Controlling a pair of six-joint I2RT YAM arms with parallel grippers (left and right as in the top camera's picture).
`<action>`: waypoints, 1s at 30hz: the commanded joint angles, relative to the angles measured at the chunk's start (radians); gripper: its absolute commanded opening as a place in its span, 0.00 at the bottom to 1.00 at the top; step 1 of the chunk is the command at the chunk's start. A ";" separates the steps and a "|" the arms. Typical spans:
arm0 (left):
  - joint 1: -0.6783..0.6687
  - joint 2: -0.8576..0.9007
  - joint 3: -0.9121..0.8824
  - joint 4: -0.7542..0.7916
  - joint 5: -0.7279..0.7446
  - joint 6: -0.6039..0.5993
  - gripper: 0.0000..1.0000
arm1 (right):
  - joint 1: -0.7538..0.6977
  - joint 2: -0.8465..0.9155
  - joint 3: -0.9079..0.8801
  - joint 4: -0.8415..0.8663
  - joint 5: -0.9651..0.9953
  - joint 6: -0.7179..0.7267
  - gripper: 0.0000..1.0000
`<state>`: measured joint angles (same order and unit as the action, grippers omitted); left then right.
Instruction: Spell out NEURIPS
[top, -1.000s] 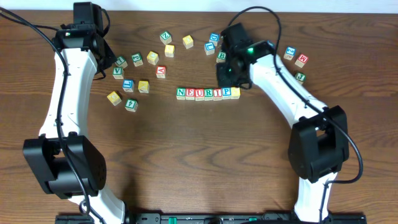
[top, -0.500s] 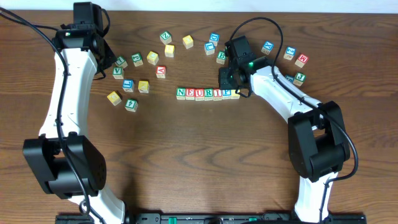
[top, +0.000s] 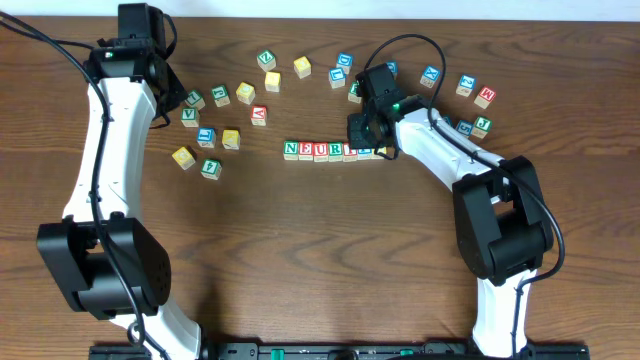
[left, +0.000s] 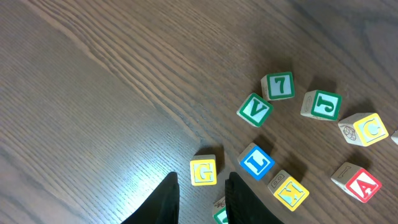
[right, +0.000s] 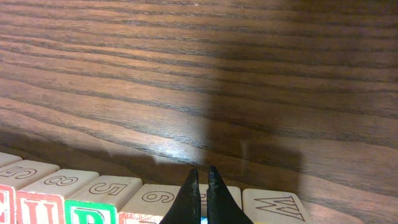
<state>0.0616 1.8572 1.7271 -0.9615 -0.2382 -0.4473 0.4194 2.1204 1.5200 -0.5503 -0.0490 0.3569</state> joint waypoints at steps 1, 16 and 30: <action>-0.001 0.013 -0.009 -0.002 -0.006 0.000 0.25 | 0.005 0.006 -0.005 0.000 0.005 0.013 0.01; -0.001 0.013 -0.009 -0.002 -0.006 0.000 0.25 | -0.019 0.006 0.004 0.018 0.066 0.058 0.01; -0.001 0.013 -0.009 -0.003 -0.005 0.000 0.25 | -0.046 0.006 0.003 -0.018 0.065 0.069 0.01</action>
<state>0.0616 1.8572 1.7271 -0.9619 -0.2382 -0.4473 0.3737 2.1204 1.5188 -0.5610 0.0010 0.4103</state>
